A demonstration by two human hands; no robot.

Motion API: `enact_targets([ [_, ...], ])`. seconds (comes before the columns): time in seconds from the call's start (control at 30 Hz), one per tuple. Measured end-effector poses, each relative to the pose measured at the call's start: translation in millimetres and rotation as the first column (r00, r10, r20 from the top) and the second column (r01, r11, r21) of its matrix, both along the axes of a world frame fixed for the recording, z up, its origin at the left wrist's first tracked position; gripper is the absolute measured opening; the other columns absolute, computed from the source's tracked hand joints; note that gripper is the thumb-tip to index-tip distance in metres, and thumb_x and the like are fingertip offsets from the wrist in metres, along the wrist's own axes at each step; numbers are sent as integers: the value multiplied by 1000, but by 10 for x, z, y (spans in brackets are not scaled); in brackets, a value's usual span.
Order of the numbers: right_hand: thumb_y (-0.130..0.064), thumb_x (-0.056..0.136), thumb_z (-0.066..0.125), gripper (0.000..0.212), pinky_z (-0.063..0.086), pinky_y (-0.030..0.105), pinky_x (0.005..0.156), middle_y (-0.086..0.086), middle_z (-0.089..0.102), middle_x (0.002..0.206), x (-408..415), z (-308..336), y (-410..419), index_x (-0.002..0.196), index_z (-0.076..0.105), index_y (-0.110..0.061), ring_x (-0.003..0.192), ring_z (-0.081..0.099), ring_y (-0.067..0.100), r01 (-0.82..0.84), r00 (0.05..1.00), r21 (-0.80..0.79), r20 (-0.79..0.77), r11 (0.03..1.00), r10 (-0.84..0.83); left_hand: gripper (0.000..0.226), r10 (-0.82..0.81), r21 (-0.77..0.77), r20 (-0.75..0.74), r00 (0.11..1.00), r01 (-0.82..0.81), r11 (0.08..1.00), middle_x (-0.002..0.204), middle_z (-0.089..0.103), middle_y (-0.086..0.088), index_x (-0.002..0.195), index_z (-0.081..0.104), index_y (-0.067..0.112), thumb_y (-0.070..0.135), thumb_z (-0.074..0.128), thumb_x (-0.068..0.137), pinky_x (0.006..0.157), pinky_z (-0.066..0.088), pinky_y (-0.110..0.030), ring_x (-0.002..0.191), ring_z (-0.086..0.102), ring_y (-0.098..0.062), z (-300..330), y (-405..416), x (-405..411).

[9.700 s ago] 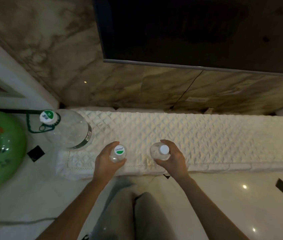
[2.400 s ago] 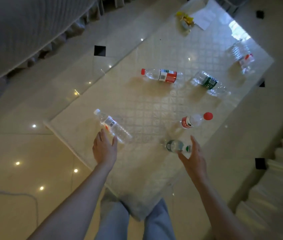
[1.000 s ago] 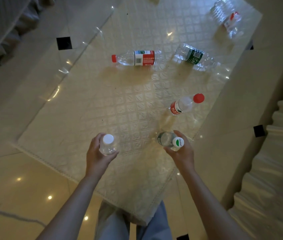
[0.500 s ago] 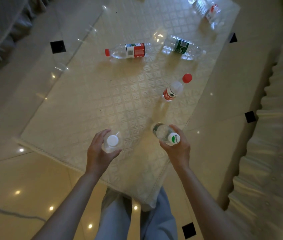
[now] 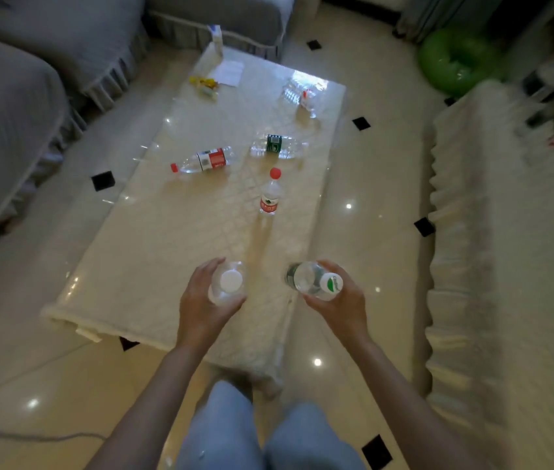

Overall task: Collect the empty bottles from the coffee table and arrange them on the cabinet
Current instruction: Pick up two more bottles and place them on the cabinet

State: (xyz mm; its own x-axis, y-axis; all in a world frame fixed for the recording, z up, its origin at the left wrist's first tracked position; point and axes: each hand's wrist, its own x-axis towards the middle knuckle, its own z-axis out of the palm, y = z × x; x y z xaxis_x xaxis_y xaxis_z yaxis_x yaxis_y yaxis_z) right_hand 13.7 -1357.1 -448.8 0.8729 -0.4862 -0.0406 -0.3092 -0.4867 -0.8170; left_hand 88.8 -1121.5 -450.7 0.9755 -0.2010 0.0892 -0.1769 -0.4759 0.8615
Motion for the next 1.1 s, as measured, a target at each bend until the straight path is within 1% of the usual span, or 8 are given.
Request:
enact_targets([
  [0.27, -17, 58, 87, 60, 55, 31, 79, -19, 66, 99, -1265, 597, -685, 110, 60, -30, 90, 63, 1, 49, 991, -34, 125, 998, -45, 72, -130, -44, 128, 983, 136, 990, 118, 57, 6, 121, 54, 19, 15, 88, 57, 92, 41, -19, 109, 53, -7, 596, -809, -1036],
  [0.33, -17, 58, 86, 60, 53, 26, 80, -17, 66, 99, -1618, 676, -886, 110, 60, -32, 90, 62, 0, 85, 987, -29, 137, 996, -80, 72, -173, -54, 137, 975, 181, 982, 117, 57, 9, 121, 54, 22, 16, 88, 58, 91, 41, -17, 108, 53, -5, 690, -1051, -1286],
  [0.47, -17, 61, 84, 62, 43, 6, 78, -31, 61, 99, -2321, 828, -1199, 106, 54, -47, 94, 57, -11, 158, 977, -31, 147, 987, -152, 72, -311, -77, 166, 936, 327, 942, 115, 55, 21, 117, 49, 45, 21, 84, 59, 89, 40, -12, 105, 53, 2, 845, -1515, -1768],
  [0.63, -17, 62, 83, 57, 47, 13, 81, -16, 66, 105, -3074, 817, -1488, 112, 60, -33, 95, 60, -2, 308, 945, -18, 122, 951, -304, 68, -471, -47, 124, 873, 479, 876, 114, 61, 10, 117, 56, 30, 24, 87, 57, 91, 45, -27, 106, 58, -10, 796, -2011, -2135],
  [0.77, -18, 62, 84, 59, 49, 26, 86, -6, 65, 111, -3513, 739, -1648, 116, 62, -26, 101, 61, 8, 424, 904, -10, 69, 906, -422, 75, -573, -19, 99, 813, 578, 816, 117, 58, 18, 119, 50, 42, 27, 88, 56, 92, 40, -13, 109, 54, -2, 778, -2359, -2248],
  [0.9, -10, 60, 85, 63, 45, 13, 85, -14, 64, 109, -3724, 691, -1803, 115, 60, -27, 99, 58, -2, 502, 863, -21, 72, 865, -499, 74, -652, -5, 89, 753, 655, 756, 115, 56, 21, 119, 51, 39, 26, 88, 56, 86, 45, -18, 105, 54, 4, 810, -2732, -2224],
  [1.0, -10, 59, 85, 65, 38, 0, 78, -20, 61, 102, -3713, 644, -1961, 113, 57, -35, 94, 55, -8, 569, 822, -54, 58, 821, -566, 72, -699, -9, 83, 710, 702, 712, 113, 57, 12, 120, 54, 28, 22, 88, 57, 84, 49, -24, 101, 56, -1, 778, -3041, -2105],
  [1.1, -18, 61, 86, 62, 39, 9, 79, -17, 62, 103, -3568, 603, -2181, 115, 59, -33, 94, 56, -3, 622, 783, -83, 26, 779, -622, 72, -746, 1, 61, 663, 747, 665, 114, 56, 12, 119, 53, 30, 21, 88, 57, 84, 44, -16, 100, 54, 0, 730, -3408, -1896],
])
